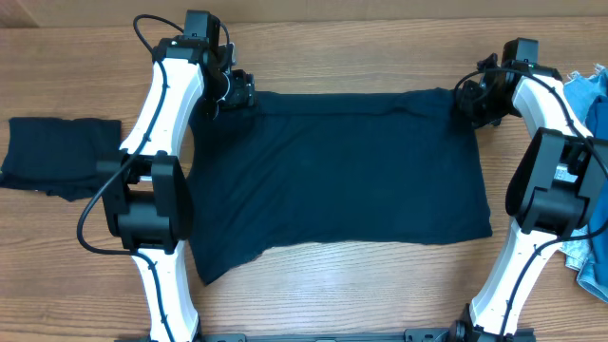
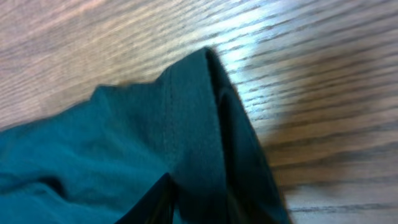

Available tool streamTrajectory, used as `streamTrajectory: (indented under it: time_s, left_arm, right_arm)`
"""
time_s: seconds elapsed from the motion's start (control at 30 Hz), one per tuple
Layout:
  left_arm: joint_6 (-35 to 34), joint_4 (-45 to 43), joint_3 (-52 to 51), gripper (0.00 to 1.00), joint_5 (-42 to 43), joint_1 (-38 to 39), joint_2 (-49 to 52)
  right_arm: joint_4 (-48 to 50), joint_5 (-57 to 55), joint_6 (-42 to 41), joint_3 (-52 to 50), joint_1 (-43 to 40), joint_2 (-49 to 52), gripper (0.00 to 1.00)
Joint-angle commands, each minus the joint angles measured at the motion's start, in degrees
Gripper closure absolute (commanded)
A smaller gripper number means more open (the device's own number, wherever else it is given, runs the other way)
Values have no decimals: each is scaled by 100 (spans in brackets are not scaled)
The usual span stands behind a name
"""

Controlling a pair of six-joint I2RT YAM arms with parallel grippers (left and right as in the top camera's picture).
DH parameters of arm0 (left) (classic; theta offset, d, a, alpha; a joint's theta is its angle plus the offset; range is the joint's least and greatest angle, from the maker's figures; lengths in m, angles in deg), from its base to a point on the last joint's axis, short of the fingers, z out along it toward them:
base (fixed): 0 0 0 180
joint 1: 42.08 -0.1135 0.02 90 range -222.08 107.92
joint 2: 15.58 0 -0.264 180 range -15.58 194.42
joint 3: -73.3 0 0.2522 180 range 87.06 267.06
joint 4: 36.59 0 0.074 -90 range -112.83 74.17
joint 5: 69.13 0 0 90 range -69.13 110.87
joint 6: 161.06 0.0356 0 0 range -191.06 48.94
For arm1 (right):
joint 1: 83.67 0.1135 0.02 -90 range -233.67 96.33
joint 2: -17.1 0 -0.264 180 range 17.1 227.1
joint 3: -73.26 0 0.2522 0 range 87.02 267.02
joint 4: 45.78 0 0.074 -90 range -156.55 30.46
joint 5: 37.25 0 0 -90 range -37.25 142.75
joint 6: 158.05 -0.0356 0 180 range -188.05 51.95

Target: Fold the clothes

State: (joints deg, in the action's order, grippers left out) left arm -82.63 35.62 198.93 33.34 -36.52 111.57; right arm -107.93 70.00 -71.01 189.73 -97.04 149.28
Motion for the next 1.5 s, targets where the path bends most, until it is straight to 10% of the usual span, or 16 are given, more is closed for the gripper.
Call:
streamTrajectory:
  time_s: [0.0,0.27,0.67,1.17,1.47]
  left_arm:
    - [107,11,-11,25,114,11,-179]
    - [107,33,-11,25,114,11,-179]
    - [101,-22,-13,23,-81,15,2]
    - [-1978,-732,-13,35,-66,164,1091]
    - [-2144,-922,20,93,-83,146,1115]
  right_arm:
    - [-7,39,22,24,-24,-87,75]
    - [-162,225,22,164,-118,-715,96]
    - [-164,835,24,177,-144,-756,96]
    - [-166,835,24,177,-144,-756,96]
    - [-162,833,33,186,-146,-756,96]
